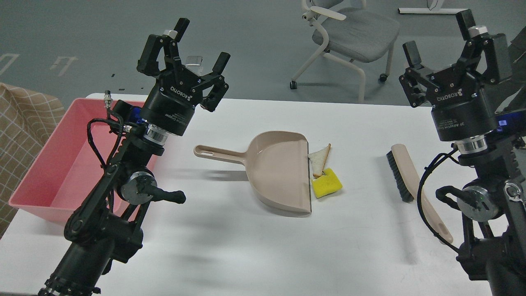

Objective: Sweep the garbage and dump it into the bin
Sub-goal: 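Lower the left gripper toward the dustpan handle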

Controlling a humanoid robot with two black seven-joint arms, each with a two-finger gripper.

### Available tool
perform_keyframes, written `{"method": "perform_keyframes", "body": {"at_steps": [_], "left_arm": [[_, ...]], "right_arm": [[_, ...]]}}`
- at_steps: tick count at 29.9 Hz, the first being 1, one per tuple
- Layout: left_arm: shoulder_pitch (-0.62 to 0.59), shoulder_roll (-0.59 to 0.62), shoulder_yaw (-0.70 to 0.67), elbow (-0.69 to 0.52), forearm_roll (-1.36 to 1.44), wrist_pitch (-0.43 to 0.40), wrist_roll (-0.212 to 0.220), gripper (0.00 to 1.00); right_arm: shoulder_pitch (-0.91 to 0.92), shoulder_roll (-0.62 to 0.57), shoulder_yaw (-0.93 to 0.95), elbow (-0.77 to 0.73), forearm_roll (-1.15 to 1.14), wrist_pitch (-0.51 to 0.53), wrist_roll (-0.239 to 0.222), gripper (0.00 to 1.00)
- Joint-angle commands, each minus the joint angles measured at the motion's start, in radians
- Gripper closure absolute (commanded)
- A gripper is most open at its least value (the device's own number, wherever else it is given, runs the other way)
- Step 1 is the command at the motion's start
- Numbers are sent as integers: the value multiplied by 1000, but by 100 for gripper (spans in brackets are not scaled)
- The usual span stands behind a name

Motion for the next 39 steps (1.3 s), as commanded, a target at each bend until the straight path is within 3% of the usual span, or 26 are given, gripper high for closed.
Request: {"method": "perform_keyframes", "body": {"at_steps": [1,2,4,7,13,19,32,39], "left_arm": [[36,39,45,-88,191,173,19,1],[47,51,53,-108,205,198,30,1],[104,108,76,-168,216,260,126,1],[179,137,78,-215,223,297,195,1],[386,166,82,-298,233,373,198,1],[484,155,81,-304,246,431,198,1],[515,30,187,-294,259,434,206,1],[466,-4,191,-177,361,489,209,1]], "right_arm": [[-8,-2,3,-2,0,0,0,0],[-10,0,6,-2,0,0,0,0],[-21,-2,20,-2,0,0,0,0],[-28,-2,24,-4,0,0,0,0],[-28,-2,32,-25,0,0,0,0],[-22,-2,34,-38,0,0,0,0],[-18,-8,35,-61,0,0,0,0],[-18,-9,35,-67,0,0,0,0]]}}
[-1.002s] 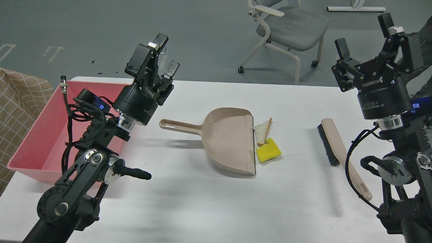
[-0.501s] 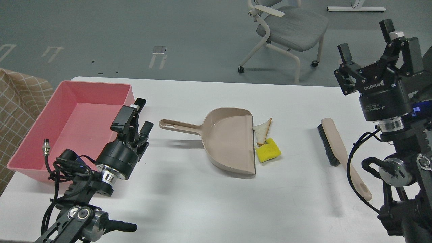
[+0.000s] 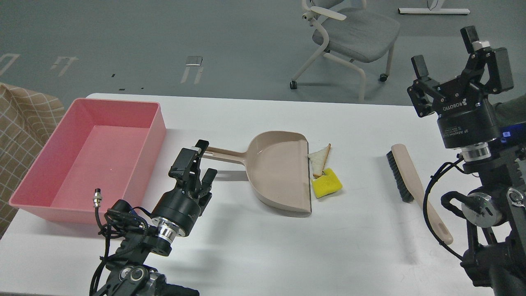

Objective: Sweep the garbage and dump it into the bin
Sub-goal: 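Lower the left gripper toward the dustpan handle, then close the left gripper on the beige dustpan handle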

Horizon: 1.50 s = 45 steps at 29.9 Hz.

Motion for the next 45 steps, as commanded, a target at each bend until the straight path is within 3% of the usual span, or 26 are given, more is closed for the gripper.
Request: {"method": "perform_keyframes", "body": {"at_steps": [1,8,18,24,45], "left_arm": [[-16,-4,3,47,55,28,0,1],[-56,13,104,127,179,122,0,1],[-125,7,109,199,179,142,0,1],[-208,5,109,317,177,150,-1,1],[-318,-5,133,460,176,173,-12,2]], "right_arm": [[2,-1,0,-1,0,0,0,0],[2,-2,5,-16,0,0,0,0],[0,-4,5,-18,0,0,0,0],[-2,-11,21,-15,0,0,0,0],[-6,-24,34,-16,0,0,0,0]]}}
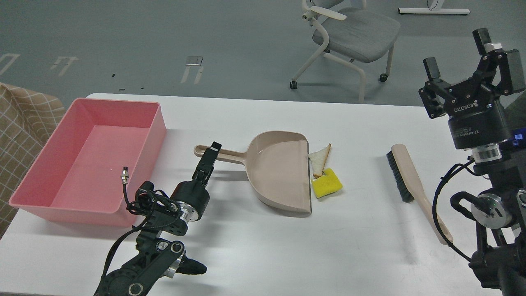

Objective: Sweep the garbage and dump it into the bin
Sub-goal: 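Close the left gripper on the beige dustpan handle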

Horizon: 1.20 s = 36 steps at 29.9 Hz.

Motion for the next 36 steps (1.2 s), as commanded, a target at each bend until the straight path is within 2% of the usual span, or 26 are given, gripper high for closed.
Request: {"method": "perform_keyframes", "body": {"at_steps": [1,10,11,13,16,19,27,31,36], "left_arm": [[-29,-3,14,24,0,18,-2,2],[-66,-3,45,73,-9,43,-3,4],[-66,-3,45,73,-9,43,-3,10],[-66,-3,46,73,-9,43,-3,14],[-67,-3,46,73,-8,43,-5,28],[-66,-3,46,73,-6,43,-16,33],[-63,-3,48,73,-5,43,-25,36],[-64,0,89,73,-6,49,-31,45],[-58,0,108,73,-8,61,-48,45]], "right_arm": [[0,0,1,0,0,0,0,0],[-5,0,12,-1,0,0,0,0],[-5,-1,12,-1,0,0,0,0],[-5,0,12,-1,0,0,0,0],[-5,0,12,-1,0,0,0,0],[-5,0,12,-1,0,0,0,0],[-5,0,14,-1,0,0,0,0],[-5,0,14,-1,0,0,0,0],[-5,-1,14,-1,0,0,0,0]]}}
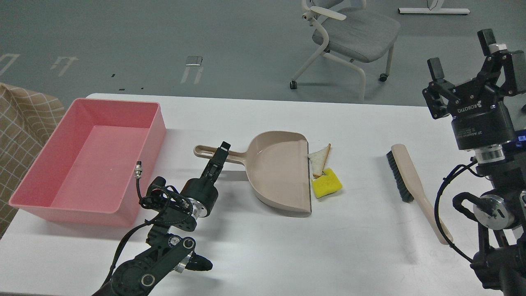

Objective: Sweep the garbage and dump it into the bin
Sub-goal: 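Close the left gripper on the beige dustpan handle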

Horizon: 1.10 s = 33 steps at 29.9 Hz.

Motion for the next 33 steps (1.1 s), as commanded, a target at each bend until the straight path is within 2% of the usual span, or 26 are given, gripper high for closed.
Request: {"method": "perform_keyframes", "body": {"at_steps": [1,17,19,20,33], "left_arm": [[3,-1,11,0,-2,4,-6,45],[-12,-2,8,26,-6,4,0,47],[-12,-2,8,26,-6,6,0,49],[-15,-1,8,29,-6,4,0,54],[-50,1,8,72,-28,4,3,53]], "right_arm": [[0,0,0,0,0,0,0,0],[6,-8,0,0,0,0,0,0],[5,-8,0,0,0,0,0,0],[5,-8,0,0,0,0,0,0],[5,-11,0,0,0,0,0,0]]}}
